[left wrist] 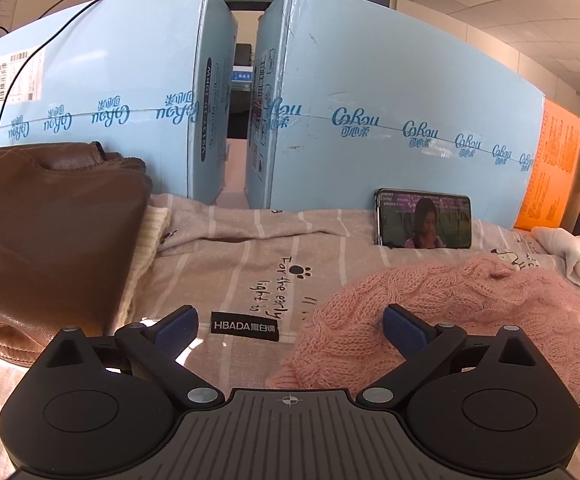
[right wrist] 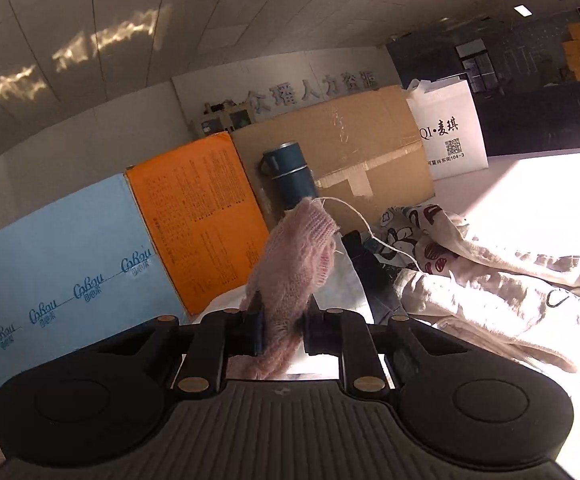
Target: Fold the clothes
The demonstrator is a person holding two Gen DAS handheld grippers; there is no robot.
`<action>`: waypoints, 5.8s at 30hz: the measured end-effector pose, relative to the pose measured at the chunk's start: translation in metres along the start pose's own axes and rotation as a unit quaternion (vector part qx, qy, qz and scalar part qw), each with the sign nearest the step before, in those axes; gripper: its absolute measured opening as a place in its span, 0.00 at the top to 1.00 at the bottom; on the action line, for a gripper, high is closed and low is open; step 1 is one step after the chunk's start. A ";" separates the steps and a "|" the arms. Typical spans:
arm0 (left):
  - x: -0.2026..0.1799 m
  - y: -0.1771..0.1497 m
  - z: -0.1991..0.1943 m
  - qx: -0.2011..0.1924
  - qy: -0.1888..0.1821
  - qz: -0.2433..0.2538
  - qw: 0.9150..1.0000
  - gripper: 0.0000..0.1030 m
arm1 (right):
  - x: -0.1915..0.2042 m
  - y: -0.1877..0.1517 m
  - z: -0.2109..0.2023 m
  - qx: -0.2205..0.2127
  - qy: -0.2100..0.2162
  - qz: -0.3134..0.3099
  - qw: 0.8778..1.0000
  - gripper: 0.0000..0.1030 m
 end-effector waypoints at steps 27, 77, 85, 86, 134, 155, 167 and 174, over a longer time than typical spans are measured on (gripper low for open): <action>0.005 -0.003 -0.007 0.042 -0.038 -0.050 0.997 0.02 | 0.160 -0.099 -0.010 0.218 0.297 -0.141 0.919 0.24; -0.036 -0.017 -0.004 0.057 -0.080 0.027 0.995 0.01 | 0.101 -0.025 -0.031 -0.037 0.055 -0.207 0.976 0.78; -0.015 -0.006 -0.012 0.029 -0.087 -0.030 0.995 0.02 | 0.213 -0.087 -0.060 -0.070 0.190 -0.404 0.892 0.78; -0.013 -0.005 -0.013 0.025 -0.087 -0.037 0.995 0.02 | 0.222 -0.094 -0.064 -0.065 0.211 -0.412 0.884 0.78; -0.024 -0.009 -0.018 0.048 -0.221 -0.099 0.969 0.35 | 0.178 -0.059 -0.035 0.274 0.276 -0.115 0.914 0.30; -0.041 -0.011 -0.020 0.039 -0.197 -0.072 0.977 0.81 | 0.171 -0.063 -0.008 0.297 0.395 -0.017 0.869 0.28; -0.112 0.047 -0.038 -0.061 -0.278 -0.018 0.958 0.83 | 0.093 -0.053 0.036 0.268 0.381 0.172 0.868 0.22; -0.073 0.026 -0.007 -0.013 -0.186 -0.042 0.982 0.84 | 0.088 -0.052 0.036 0.278 0.411 0.185 0.849 0.19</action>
Point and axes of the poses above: each gripper's, at about its wrist camera, not at the fingertips, and z roughly the way its jaws point, x to its left, y to its top, the point moved 3 cm from there along z, roughly the way its jaws point, and after that the axes turned 3 degrees about y, right-handed, at the moved point
